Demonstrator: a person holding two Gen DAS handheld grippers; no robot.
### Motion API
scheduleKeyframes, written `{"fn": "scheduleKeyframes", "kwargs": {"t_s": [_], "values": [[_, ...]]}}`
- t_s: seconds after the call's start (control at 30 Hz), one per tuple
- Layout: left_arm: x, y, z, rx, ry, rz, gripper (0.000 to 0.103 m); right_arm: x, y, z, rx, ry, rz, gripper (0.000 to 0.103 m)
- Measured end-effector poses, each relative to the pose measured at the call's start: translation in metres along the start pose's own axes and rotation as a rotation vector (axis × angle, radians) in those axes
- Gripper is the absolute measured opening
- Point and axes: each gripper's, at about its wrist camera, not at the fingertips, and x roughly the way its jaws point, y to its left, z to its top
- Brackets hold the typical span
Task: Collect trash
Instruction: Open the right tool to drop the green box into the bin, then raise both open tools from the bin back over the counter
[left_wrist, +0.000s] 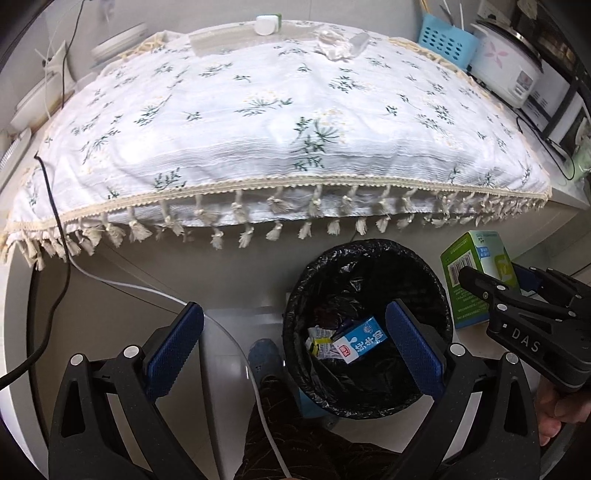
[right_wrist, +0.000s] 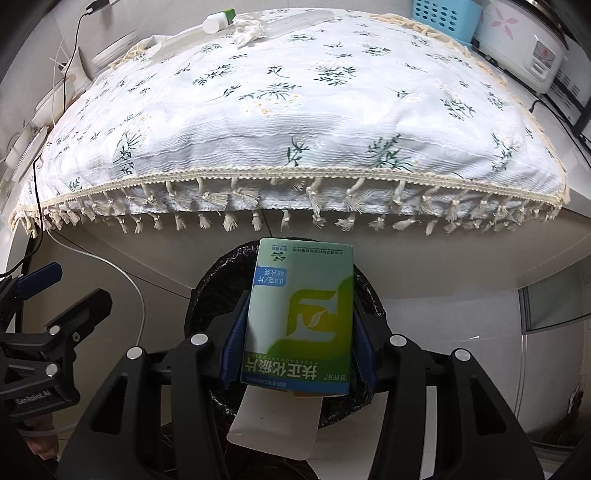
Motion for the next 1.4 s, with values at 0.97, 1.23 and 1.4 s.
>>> {"fn": "scheduleKeyframes", "kwargs": {"t_s": [0.97, 1.23, 1.4], "values": [[-0.02, 0.004, 0.013, -0.016, -0.049, -0.024, 0.097, -0.053, -0.002, 0.017, 0.024, -0.158, -0.071, 0.094], [-0.056, 0.007, 0.018, -0.04, -0.114, -0.016, 0.097, -0.09, 0.002, 0.025, -0.008, -0.252, -0.075, 0.095], [-0.072, 0.012, 0.026, -0.051, -0.131, -0.022, 0.097, -0.104, 0.007, 0.032, -0.016, -0.3, -0.079, 0.095]]}}
